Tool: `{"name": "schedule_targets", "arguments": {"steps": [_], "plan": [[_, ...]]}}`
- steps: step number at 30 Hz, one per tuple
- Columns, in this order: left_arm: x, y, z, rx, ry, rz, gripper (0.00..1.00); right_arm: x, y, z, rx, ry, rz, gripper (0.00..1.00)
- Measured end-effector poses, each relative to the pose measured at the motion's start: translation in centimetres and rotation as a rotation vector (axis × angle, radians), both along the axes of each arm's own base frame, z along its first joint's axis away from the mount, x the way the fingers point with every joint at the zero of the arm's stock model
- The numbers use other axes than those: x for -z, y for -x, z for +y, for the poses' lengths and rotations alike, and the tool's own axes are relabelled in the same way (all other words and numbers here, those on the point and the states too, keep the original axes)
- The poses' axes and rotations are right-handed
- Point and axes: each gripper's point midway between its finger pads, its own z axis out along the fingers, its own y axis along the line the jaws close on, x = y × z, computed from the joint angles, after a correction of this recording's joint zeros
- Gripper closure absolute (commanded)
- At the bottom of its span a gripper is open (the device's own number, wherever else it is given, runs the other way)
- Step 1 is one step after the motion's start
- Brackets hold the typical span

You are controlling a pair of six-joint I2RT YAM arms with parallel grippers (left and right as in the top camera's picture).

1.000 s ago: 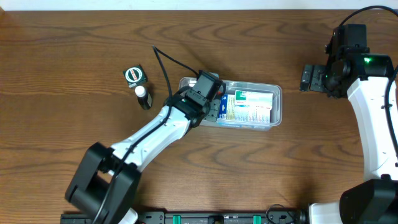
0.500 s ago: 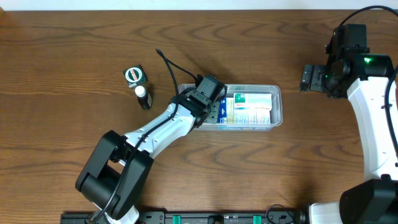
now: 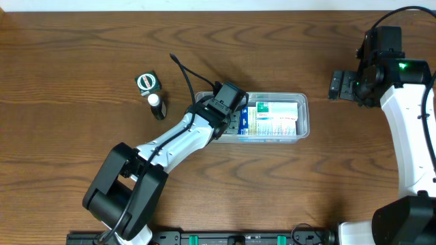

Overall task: Pack container
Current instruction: 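Lower the red-and-white box into the container's left end, release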

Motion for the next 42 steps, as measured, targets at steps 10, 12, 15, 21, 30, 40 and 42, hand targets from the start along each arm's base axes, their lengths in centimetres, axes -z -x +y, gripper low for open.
{"name": "schedule_targets", "arguments": {"steps": [10,12,15,21,30,40,42], "plan": [[-0.1,-0.2,-0.2,-0.003,0.009,-0.009,0.43,0.0,0.0,0.0,0.0,0.0,0.0,0.01],[-0.1,-0.2,-0.2,-0.003,0.008,-0.009,0.39,0.0,0.0,0.0,0.0,0.0,0.0,0.01],[-0.1,-0.2,-0.2,-0.003,0.008,-0.009,0.34,0.0,0.0,0.0,0.0,0.0,0.0,0.01],[-0.1,-0.2,-0.2,-0.004,0.008,-0.009,0.27,0.0,0.0,0.0,0.0,0.0,0.0,0.01],[-0.1,-0.2,-0.2,-0.003,0.009,-0.01,0.21,0.0,0.0,0.0,0.0,0.0,0.0,0.01],[-2.5,-0.5,0.0,-0.001,0.036,-0.052,0.19,0.0,0.0,0.0,0.0,0.0,0.0,0.01],[-5.0,-0.4,0.0,0.002,0.064,-0.094,0.19,0.0,0.0,0.0,0.0,0.0,0.0,0.01]]}}
